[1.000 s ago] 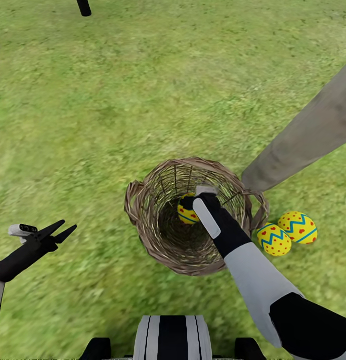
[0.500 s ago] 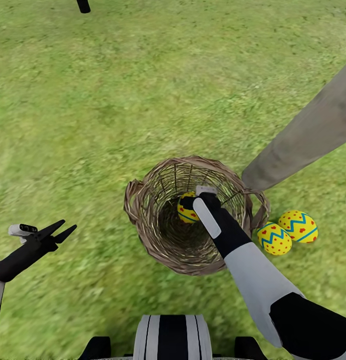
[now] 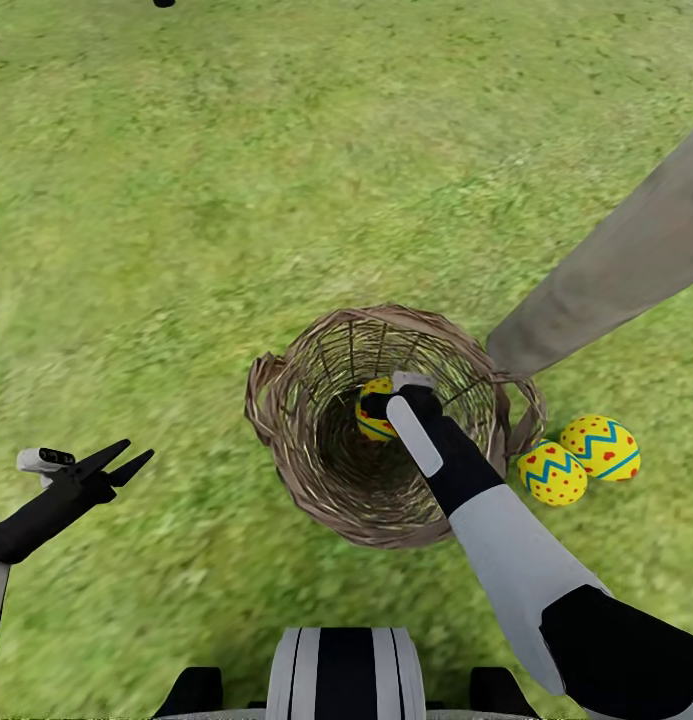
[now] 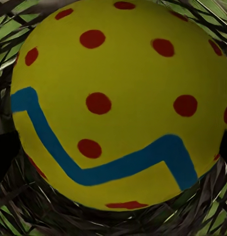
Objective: Take the three Easter eggs out of the wicker basket on the lawn in the garden, then place them on the lawn next to a single tree (choose any tree) so that all three eggs are next to the same tree and none are left in the basket.
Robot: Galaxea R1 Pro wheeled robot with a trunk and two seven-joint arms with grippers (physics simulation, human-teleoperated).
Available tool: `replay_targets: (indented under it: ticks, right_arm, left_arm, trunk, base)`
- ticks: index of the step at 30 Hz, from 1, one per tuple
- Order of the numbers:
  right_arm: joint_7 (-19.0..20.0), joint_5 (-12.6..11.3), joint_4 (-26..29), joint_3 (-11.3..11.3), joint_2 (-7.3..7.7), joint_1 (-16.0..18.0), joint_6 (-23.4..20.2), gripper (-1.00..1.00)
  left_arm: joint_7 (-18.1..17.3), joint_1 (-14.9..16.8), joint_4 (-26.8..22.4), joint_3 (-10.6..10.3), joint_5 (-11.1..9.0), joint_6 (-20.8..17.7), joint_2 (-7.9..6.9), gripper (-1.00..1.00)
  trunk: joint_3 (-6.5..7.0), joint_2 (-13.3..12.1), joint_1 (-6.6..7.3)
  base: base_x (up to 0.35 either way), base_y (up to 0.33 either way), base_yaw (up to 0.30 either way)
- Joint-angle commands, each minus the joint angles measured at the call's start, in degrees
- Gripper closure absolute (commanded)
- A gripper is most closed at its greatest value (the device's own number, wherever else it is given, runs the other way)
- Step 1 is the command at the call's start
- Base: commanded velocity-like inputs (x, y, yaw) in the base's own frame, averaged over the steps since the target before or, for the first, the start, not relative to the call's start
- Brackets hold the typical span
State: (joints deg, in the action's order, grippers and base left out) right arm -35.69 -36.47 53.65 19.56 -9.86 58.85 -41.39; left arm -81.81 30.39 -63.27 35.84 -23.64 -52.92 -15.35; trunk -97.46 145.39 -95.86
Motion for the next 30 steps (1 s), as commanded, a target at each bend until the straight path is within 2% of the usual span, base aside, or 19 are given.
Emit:
replay_targets:
  ticks: [1, 9, 10, 17, 21, 30]
  right_arm:
    - [-0.6, -0.7, 0.1, 0.1, 0.02, 0.0, 0.0, -1.00]
    - [-0.4, -0.7, 0.1, 0.1, -0.07, 0.0, 0.0, -1.00]
    - [-0.4, -0.7, 0.1, 0.1, -0.07, 0.0, 0.0, 1.00]
    - [-0.2, -0.8, 0.1, 0.1, -0.07, 0.0, 0.0, 1.00]
    - [-0.2, -0.8, 0.1, 0.1, -0.07, 0.0, 0.0, 1.00]
    - [-0.3, -0.8, 0.1, 0.1, -0.13, 0.0, 0.0, 1.00]
  left_arm:
    - [-0.1, 0.0, 0.0, 0.0, 0.0, -0.6, -0.01, -1.00]
    - [-0.1, 0.0, 0.0, 0.0, 0.0, -0.6, 0.01, -1.00]
    - [-0.1, 0.0, 0.0, 0.0, -0.1, -0.6, 0.02, -1.00]
    - [-0.2, 0.0, 0.0, 0.0, -0.1, -0.6, 0.04, -1.00]
    - [-0.2, 0.0, 1.7, 0.0, -0.2, -0.5, 0.00, -1.00]
    - [-0.3, 0.0, 1.8, 0.1, -0.2, -0.5, -0.01, -1.00]
  trunk:
    - [-0.26, 0.0, -0.01]
    - [-1.37, 0.1, -0.14]
    - [-1.37, 0.1, -0.14]
    - [-2.25, 0.1, -0.25]
    - [-2.70, 0.2, -0.30]
    - [-2.25, 0.1, -0.25]
  base:
    - [0.000, 0.000, 0.000]
    - [0.000, 0.000, 0.000]
    - [0.000, 0.000, 0.000]
    - [0.000, 0.000, 0.000]
    - [0.000, 0.000, 0.000]
    - [0.000, 0.000, 0.000]
